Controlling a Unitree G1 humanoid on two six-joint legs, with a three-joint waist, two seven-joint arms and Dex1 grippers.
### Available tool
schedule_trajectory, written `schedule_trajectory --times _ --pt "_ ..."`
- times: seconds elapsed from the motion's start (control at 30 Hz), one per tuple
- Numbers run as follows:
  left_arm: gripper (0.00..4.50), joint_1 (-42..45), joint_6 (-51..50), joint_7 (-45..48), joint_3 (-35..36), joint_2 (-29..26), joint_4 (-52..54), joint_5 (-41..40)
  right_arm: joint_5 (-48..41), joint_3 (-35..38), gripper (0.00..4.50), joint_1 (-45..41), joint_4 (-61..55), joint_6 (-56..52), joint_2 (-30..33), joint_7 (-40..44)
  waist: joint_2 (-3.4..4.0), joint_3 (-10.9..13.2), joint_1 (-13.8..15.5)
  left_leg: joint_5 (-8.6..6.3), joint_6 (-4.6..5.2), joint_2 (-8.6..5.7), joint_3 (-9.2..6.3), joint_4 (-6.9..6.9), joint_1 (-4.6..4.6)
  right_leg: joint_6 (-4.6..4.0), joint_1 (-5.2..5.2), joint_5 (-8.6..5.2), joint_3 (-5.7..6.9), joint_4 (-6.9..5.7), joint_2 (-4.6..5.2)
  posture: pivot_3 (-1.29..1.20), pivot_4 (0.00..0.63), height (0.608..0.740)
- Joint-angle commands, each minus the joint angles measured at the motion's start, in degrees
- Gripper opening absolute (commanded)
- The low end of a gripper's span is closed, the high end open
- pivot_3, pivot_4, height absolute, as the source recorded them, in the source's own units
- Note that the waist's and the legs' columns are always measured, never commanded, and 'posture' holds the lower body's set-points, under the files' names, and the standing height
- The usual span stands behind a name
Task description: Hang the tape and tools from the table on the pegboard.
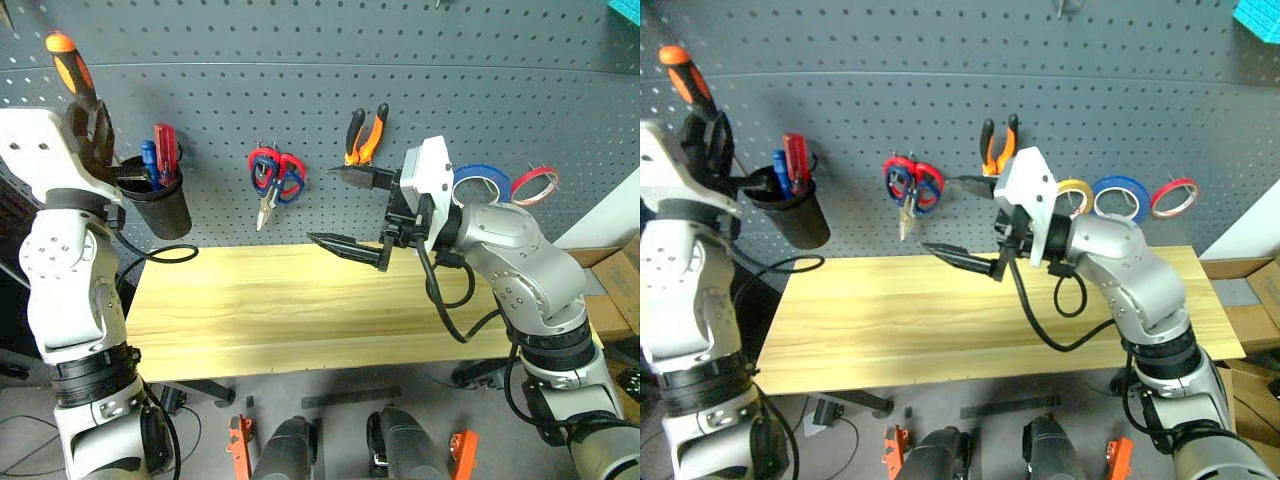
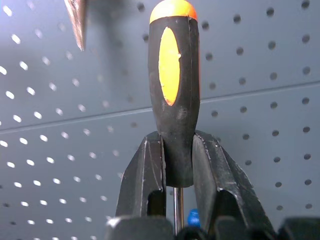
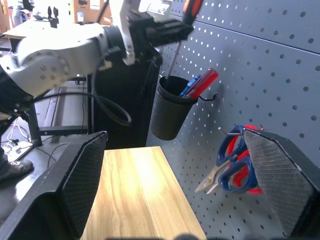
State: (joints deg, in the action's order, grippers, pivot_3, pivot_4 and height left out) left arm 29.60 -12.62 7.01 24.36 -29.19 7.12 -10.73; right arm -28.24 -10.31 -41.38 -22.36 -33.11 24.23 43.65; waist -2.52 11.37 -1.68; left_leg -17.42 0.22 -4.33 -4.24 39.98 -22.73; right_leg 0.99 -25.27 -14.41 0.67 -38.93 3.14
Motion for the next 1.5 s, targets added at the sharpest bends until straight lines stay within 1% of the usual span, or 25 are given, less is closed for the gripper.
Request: schedule_trajectory --times 0.03,0.07,0.13,0.17,0.37,0.4,0.43,0.47,0.5,0.53,0.6,0.63,0.7,0.73,0.77,0.87,0.93,1.0,1.03,1.13,1.2,1.23,1.33,1.43,1.5 --pt "0.42 0.45 4.14 -0.62 -0.45 0.48 -0.38 0.92 -0.37 1.09 4.5 0.46 -2.42 0.95 0.28 0.36 0.0 -0.03 -0.17 0.0 0.0 0.0 0.0 -0.01 0.0 0.0 -0.01 0.0 0.0 -0.01 0.0 -0.1 0.125 0.74" --pt "0.42 -0.11 4.4 -1.3 -0.13 0.76 -0.74 1.19 -0.45 1.14 4.5 0.66 -2.52 0.93 0.26 0.37 0.0 -0.03 -0.2 0.0 0.0 0.01 0.0 -0.01 0.0 0.0 -0.02 0.0 0.0 -0.02 -0.01 -0.1 0.125 0.74" --pt "1.13 -1.75 5.63 -1.45 0.69 1.38 -0.74 0.89 -0.43 1.17 4.5 1.08 -2.75 0.93 0.36 0.39 0.03 -0.1 -0.39 0.0 0.0 0.01 0.01 -0.01 0.0 0.0 -0.02 0.0 0.0 -0.03 -0.01 -0.11 0.124 0.74" --pt "1.31 -2.34 5.59 -1.8 1.21 1.73 -0.26 0.5 -0.36 1.11 4.5 1.27 -2.87 0.93 0.52 0.5 0.02 -0.15 -0.66 0.0 0.0 0.02 0.03 -0.01 0.01 0.0 -0.03 0.0 -0.02 -0.04 -0.01 -0.11 0.124 0.74" --pt "3.36 -4.97 3.45 -4.43 2.31 3.27 4.29 -0.77 -0.16 1.02 4.5 2.25 -3.39 1.26 1.38 1.2 -0.03 -0.24 -1.23 0.0 0.0 0.03 0.04 0.01 0.02 -0.01 -0.02 0.01 -0.03 -0.07 -0.01 -0.1 0.122 0.74" --pt "3.64 -5.31 3.01 -4.51 2.36 3.41 5.29 -1.24 -0.24 1.14 4.5 2.43 -3.48 1.32 1.42 1.26 -0.03 -0.28 -1.26 0.0 0.0 0.02 0.04 0.01 0.02 -0.01 -0.02 0.01 -0.03 -0.07 -0.01 -0.1 0.119 0.74" --pt "4.03 -5.51 2.41 -4.42 2.44 3.5 6.65 -1.98 -0.39 1.33 4.5 2.63 -3.65 1.34 1.51 1.34 -0.04 -0.32 -1.27 0.0 0.0 0.02 0.04 0.01 0.02 -0.01 -0.02 0.01 -0.03 -0.08 -0.01 -0.1 0.119 0.74" --pt "4.29 -5.18 0.62 -3.61 1.6 2.96 10.93 -3.41 -1.79 2.61 4.5 3.36 -4.66 0.74 1.99 1.61 -0.05 -0.35 -1.26 0.0 0.0 0.03 0.04 0.01 0.02 -0.01 -0.02 0.01 -0.03 -0.08 -0.01 -0.09 0.118 0.74" --pt "4.29 -4.92 -1.34 -2.15 0.03 2.22 15.36 -4.99 -3.69 4.2 4.5 4.2 -5.8 -0.29 2.54 1.81 -0.08 -0.37 -1.26 0.0 0.0 0.02 0.04 0.01 0.01 -0.01 -0.02 0.01 -0.03 -0.08 -0.01 -0.08 0.117 0.74" --pt "4.29 -5.33 -4.23 0.49 -2.39 1.55 20.25 -8.35 -5.71 5.79 4.5 5.32 -7.18 -1.6 3.45 2.1 -0.16 -0.42 -1.12 0.0 0.0 0.02 0.03 0.01 -0.02 -0.01 -0.02 0.01 -0.03 -0.07 -0.01 -0.08 0.116 0.74" --pt "4.29 -7.66 -10.25 4.4 -5.49 0.8 25.7 -13.99 -8.27 7.41 4.5 6.89 -8.77 -3.34 4.69 2.17 -0.19 -0.68 -0.61 -0.01 0.01 0.02 -0.02 0.02 -0.08 -0.01 -0.03 0.01 -0.01 -0.03 0.0 -0.07 0.114 0.74" --pt "4.29 -11.33 -15.45 5.85 -6.76 0.13 27.72 -17.4 -8.84 7.78 4.5 7.92 -9.48 -3.85 5.31 1.99 -0.02 -1.04 -0.54 -0.03 0.05 -0.01 0.0 0.01 -0.07 -0.01 0.0 0.01 -0.04 -0.01 0.02 -0.07 0.114 0.74" --pt "4.29 -19.41 -22.7 7.84 -7.7 -0.63 31.26 -23.33 -8.9 7.9 4.5 10.84 -10.81 -4.33 6.62 1.63 0.61 -2.04 -0.7 -0.08 0.12 -0.02 0.09 -0.03 -0.01 0.0 0.01 0.01 -0.12 0.04 0.03 -0.06 0.113 0.74" --pt "4.29 -22.56 -25.68 8.05 -8.3 -1.29 32.59 -24.58 -8.65 7.85 4.5 12.37 -11.47 -4.26 7.28 1.66 0.84 -2.22 -0.92 -0.11 0.16 -0.01 0.15 -0.09 0.17 0.0 0.11 0.01 -0.19 0.02 0.02 -0.07 0.115 0.74" --pt "4.29 -24.13 -27.35 7.89 -8.51 -1.78 33.41 -25.17 -8.54 7.78 4.5 13.29 -11.88 -4.14 7.74 1.65 0.89 -2.24 -1.1 -0.13 0.16 0.01 0.18 -0.18 0.28 0.0 0.17 0.0 -0.25 0.04 -0.01 -0.07 0.115 0.74" --pt "4.29 -31.4 -28.52 3.84 -10.52 -1.44 32.21 -18.19 -7.42 6.99 4.5 18.98 -12.66 -4.24 7.34 -1.27 0.91 -2.23 -0.97 -0.05 0.06 0.16 0.1 -0.17 0.45 -0.11 0.28 0.03 -0.14 -0.12 -0.14 -0.08 0.108 0.74" --pt "4.29 -34.06 -27.59 2.52 -11.28 -0.65 30.85 -15.26 -4.82 5.91 4.5 22.58 -11.78 -2.91 5.83 -4.16 0.96 -2.24 -0.58 -0.15 0.22 0.22 0.08 -0.25 1.16 -0.15 0.99 0.04 -0.09 -0.1 -0.19 -0.08 0.102 0.74" --pt "4.29 -35.63 -24.96 1.77 -11.97 0.19 28.42 -11.85 -0.94 5.1 4.5 25.95 -9.07 -0.34 2.5 -8.74 1.07 -2.4 -0.1 -0.16 0.24 0.26 0.07 -0.29 1.91 -0.16 1.76 0.0 -0.08 0.01 -0.22 -0.08 0.091 0.74" --pt "4.29 -35.97 -23.09 1.52 -12.07 0.87 26.72 -10.36 2.44 4.44 4.5 27.54 -6.91 2.51 0.76 -11.42 1.07 -2.66 -0.05 -0.14 0.27 0.27 0.05 -0.3 2.17 0.09 2.07 -0.17 -0.04 0.12 -0.23 -0.08 0.088 0.74" --pt "4.29 -35.61 -18.52 0.78 -11.84 2.88 22.0 -7.05 7.68 5.32 4.5 32.06 -0.72 10.34 -5.12 -16.78 1.0 -3.47 0.18 -0.12 0.28 0.25 0.08 -0.24 2.31 0.18 2.16 -0.17 -0.09 0.12 -0.24 -0.1 0.066 0.74" --pt "4.29 -35.05 -16.74 1.19 -11.2 4.08 19.21 -6.65 11.77 5.42 4.5 35.2 4.48 17.03 -7.26 -18.81 1.09 -4.2 0.28 -0.1 0.26 0.23 0.08 -0.24 2.3 0.1 2.12 -0.11 -0.11 0.1 -0.24 -0.1 0.052 0.74" --pt "4.29 -34.9 -14.86 1.36 -11.05 4.58 17.81 -5.94 13.77 5.67 4.5 36.55 7.7 21.01 -7.96 -19.55 1.06 -4.54 0.28 -0.1 0.24 0.21 0.09 -0.24 2.3 -0.12 2.1 0.02 -0.13 0.08 -0.23 -0.1 0.046 0.74" --pt "4.29 -34.41 -11.47 1.48 -10.91 6.05 13.98 -4.72 17.75 7.3 4.5 38.65 16.89 29.38 -9.22 -22.27 1.08 -5.49 0.11 -0.03 0.08 0.15 0.1 -0.29 2.28 -0.12 2.07 0.04 -0.19 0.05 -0.22 -0.1 0.02 0.74" --pt "4.29 -34.21 -9.3 1.1 -11.05 7.99 10.78 -3.92 19.47 9.9 4.5 38.77 25.32 34.71 -10.42 -25.47 1.34 -6.64 -0.06 -0.06 0.05 0.15 0.14 -0.34 2.29 -0.12 2.07 0.04 -0.24 0.07 -0.23 -0.11 0.0 0.74" --pt "4.29 -34.01 -6.91 0.37 -11.32 9.02 8.6 -2.29 20.05 11.46 4.5 38.03 31.01 37.51 -10.58 -26.49 1.43 -7.41 -0.15 -0.12 0.16 0.14 0.16 -0.4 2.32 -0.12 2.08 0.03 -0.26 0.1 -0.23 -0.11 0.0 0.74"
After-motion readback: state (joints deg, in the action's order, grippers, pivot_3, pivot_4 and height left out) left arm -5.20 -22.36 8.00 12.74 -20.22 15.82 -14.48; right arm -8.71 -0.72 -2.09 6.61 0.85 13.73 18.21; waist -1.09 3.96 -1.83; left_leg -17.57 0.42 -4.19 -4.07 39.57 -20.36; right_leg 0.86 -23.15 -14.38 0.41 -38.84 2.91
